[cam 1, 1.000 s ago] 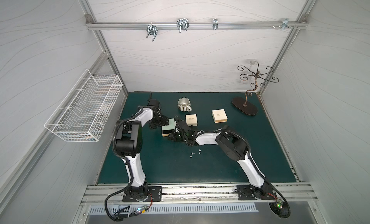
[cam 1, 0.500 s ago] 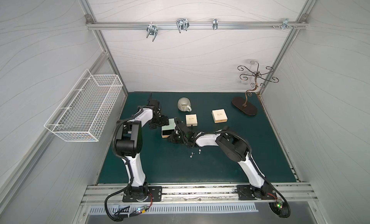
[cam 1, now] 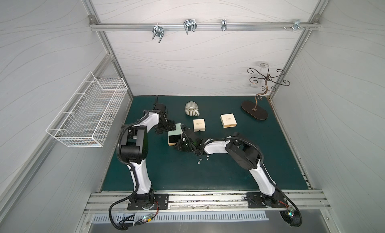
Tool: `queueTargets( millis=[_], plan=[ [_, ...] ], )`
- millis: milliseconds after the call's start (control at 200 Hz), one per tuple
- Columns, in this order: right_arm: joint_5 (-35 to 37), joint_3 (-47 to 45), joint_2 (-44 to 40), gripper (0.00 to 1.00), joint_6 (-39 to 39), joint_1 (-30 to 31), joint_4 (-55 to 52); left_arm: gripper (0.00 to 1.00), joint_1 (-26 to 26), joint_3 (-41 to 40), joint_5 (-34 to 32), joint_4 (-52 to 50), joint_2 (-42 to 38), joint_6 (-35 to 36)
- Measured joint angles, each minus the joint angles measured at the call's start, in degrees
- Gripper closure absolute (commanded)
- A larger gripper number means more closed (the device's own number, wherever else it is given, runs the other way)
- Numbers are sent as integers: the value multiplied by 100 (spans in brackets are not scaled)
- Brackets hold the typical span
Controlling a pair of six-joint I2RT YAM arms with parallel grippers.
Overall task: Place the earrings into the drawer-style jewelry box
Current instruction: Open the drawer in the jewelry box, then pick up the earring from the center of the board.
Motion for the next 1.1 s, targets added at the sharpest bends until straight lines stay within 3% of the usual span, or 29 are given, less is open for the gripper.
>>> queueTargets(
  millis=[155, 305, 505, 755, 935, 1096],
  plan=[
    [-22, 0, -111, 61, -168, 44, -101, 5, 0, 0, 0, -2, -11, 9],
    [-9, -85, -319, 57, -393, 52, -358, 4, 0, 0, -11, -13, -59, 13],
    [94, -387, -920, 56, -887, 52, -903, 3, 0, -83, -24, -33, -520, 2],
    [374, -614, -2114, 58, -2052, -94, -2061, 2, 0, -455, 125, -46, -1526, -83],
    [509, -1152, -3014, 65, -2855, -601, -2949, 1, 0, -997, 258, -37, -1991, -219],
    [697, -1475, -3287, 66, -3469, -942, -3687, 1, -33, -1493, 308, -4, -2240, -378]
  ],
)
